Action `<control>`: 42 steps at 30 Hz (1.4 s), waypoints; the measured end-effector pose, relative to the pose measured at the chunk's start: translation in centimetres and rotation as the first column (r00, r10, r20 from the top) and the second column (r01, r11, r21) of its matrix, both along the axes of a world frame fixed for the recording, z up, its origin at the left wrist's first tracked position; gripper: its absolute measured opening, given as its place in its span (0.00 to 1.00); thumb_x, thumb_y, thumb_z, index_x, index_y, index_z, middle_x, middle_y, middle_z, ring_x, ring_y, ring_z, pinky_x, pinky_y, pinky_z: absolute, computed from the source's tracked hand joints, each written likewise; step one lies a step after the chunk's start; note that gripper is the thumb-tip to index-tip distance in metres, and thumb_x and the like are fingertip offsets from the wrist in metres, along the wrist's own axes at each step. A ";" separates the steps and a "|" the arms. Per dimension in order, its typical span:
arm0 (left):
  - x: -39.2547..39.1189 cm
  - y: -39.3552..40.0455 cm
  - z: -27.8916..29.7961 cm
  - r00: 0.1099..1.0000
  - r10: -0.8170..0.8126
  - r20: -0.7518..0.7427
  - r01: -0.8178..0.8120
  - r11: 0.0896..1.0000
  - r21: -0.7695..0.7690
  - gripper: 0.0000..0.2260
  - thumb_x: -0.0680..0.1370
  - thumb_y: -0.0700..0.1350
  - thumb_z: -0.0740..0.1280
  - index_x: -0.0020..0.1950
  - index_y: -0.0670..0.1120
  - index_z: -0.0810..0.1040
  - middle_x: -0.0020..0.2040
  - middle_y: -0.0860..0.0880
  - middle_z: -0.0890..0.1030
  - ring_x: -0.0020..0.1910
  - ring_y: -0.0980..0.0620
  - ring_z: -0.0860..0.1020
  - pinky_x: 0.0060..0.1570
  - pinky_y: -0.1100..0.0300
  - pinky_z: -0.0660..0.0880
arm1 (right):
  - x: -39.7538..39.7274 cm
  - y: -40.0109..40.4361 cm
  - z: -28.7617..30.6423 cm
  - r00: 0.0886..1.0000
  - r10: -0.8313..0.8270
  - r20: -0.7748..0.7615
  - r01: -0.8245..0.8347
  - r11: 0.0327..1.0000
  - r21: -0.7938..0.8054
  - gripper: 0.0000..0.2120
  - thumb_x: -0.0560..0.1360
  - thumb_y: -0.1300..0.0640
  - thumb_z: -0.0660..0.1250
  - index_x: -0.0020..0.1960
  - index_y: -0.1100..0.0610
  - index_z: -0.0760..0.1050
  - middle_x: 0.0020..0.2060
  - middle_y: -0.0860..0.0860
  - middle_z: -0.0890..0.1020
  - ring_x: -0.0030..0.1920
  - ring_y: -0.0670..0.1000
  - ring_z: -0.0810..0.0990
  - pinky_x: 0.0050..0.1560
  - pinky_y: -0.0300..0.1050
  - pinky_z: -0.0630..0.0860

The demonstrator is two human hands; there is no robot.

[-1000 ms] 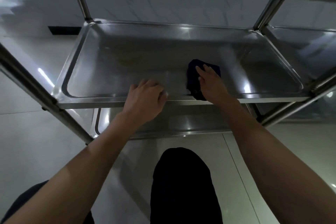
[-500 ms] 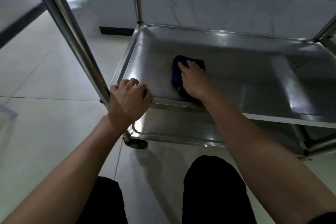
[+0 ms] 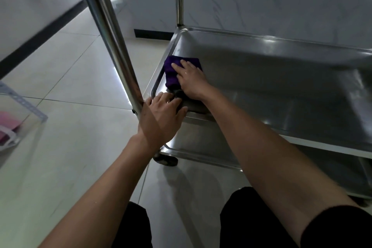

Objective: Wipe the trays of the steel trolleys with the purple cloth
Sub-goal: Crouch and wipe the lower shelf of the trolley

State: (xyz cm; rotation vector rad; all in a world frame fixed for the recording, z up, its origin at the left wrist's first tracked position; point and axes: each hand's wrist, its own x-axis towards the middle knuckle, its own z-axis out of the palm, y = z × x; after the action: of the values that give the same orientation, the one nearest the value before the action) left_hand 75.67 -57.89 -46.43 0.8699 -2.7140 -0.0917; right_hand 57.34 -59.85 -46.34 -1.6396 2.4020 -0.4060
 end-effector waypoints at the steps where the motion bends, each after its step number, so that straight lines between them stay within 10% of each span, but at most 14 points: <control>1: -0.1 0.2 0.0 1.000 0.007 0.018 -0.007 1.000 0.001 0.17 0.83 0.58 0.59 0.60 0.51 0.81 0.59 0.50 0.80 0.61 0.48 0.77 0.63 0.47 0.69 | -0.1 0.3 -0.1 1.000 -0.006 -0.008 0.006 1.000 -0.002 0.24 0.85 0.52 0.47 0.80 0.47 0.53 0.80 0.52 0.53 0.80 0.54 0.50 0.77 0.56 0.49; 23: -14.2 14.1 2.2 0.949 -0.290 0.124 0.259 0.941 0.219 0.15 0.81 0.53 0.57 0.55 0.50 0.82 0.58 0.50 0.78 0.57 0.46 0.76 0.54 0.46 0.73 | -14.0 27.4 1.8 0.913 -0.405 0.040 0.403 0.914 0.042 0.23 0.86 0.57 0.49 0.80 0.54 0.53 0.80 0.57 0.52 0.80 0.57 0.49 0.78 0.56 0.51; 42: -13.0 12.9 1.8 0.922 -0.365 0.129 0.343 0.925 0.163 0.21 0.79 0.63 0.62 0.61 0.50 0.80 0.64 0.47 0.75 0.66 0.45 0.72 0.62 0.40 0.70 | -7.1 28.2 1.8 0.880 -0.451 -0.150 0.464 0.883 0.066 0.24 0.85 0.59 0.50 0.80 0.52 0.53 0.80 0.55 0.53 0.80 0.54 0.52 0.76 0.54 0.57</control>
State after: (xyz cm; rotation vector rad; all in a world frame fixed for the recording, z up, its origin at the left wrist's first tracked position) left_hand 62.62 -45.02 -44.64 0.4196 -3.0163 -0.3007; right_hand 50.24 -31.66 -44.59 -1.0694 2.8555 -0.2468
